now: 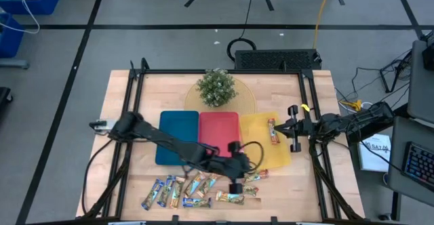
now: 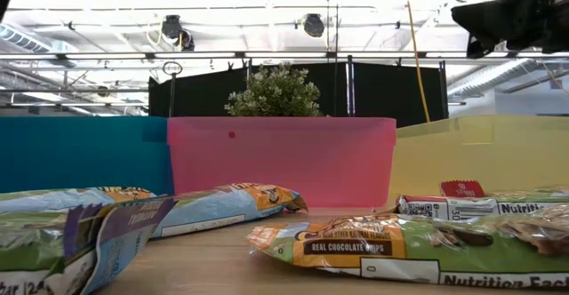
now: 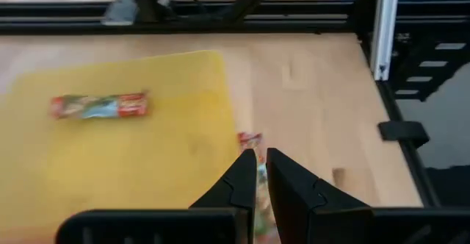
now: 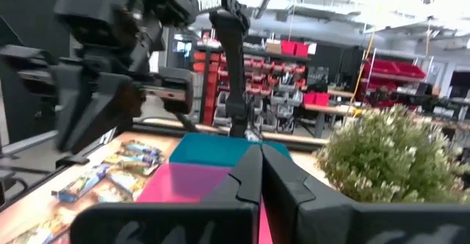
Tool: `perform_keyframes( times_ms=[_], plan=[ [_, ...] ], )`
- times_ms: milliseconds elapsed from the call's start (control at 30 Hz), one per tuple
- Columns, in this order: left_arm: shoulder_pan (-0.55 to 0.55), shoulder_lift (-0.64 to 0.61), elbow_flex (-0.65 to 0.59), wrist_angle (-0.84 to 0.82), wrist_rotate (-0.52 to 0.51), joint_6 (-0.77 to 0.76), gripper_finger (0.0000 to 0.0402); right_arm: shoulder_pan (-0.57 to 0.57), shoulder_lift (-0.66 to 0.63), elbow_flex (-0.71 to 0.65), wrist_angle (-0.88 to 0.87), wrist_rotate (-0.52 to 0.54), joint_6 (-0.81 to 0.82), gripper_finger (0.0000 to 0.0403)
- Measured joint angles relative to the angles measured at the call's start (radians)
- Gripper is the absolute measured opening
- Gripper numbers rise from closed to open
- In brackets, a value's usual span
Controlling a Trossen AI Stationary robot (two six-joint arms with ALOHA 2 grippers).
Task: Pick and place Granola Bars by type
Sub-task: Adjust the yellow bin on the table
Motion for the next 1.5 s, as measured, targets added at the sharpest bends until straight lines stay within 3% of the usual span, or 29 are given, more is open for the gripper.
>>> perform_keyframes(
  times_ms=[167, 400, 967, 1200, 1500],
  plan=[
    [0.006, 0.116, 0.110, -0.017, 0.105, -0.036, 0.0045, 0.000, 0.000, 0.000, -0.027, 0.000, 0.016, 0.0000],
    [-0.015, 0.190, 0.140, -0.014, 0.167, -0.067, 0.0068, 0.000, 0.000, 0.000, -0.040, 0.000, 0.018, 0.0000],
    [0.028, 0.275, 0.137, 0.031, 0.081, -0.137, 0.0020, 0.000, 0.000, 0.000, -0.039, 0.003, 0.010, 0.0000],
    [0.061, 0.275, 0.137, -0.015, 0.106, -0.146, 0.0006, 0.000, 0.000, 0.000, -0.044, 0.003, 0.010, 0.0000],
    [0.083, 0.284, 0.137, -0.076, 0.039, -0.147, 0.0023, 0.000, 0.000, 0.000, -0.050, 0.004, 0.003, 0.0000]
  ],
)
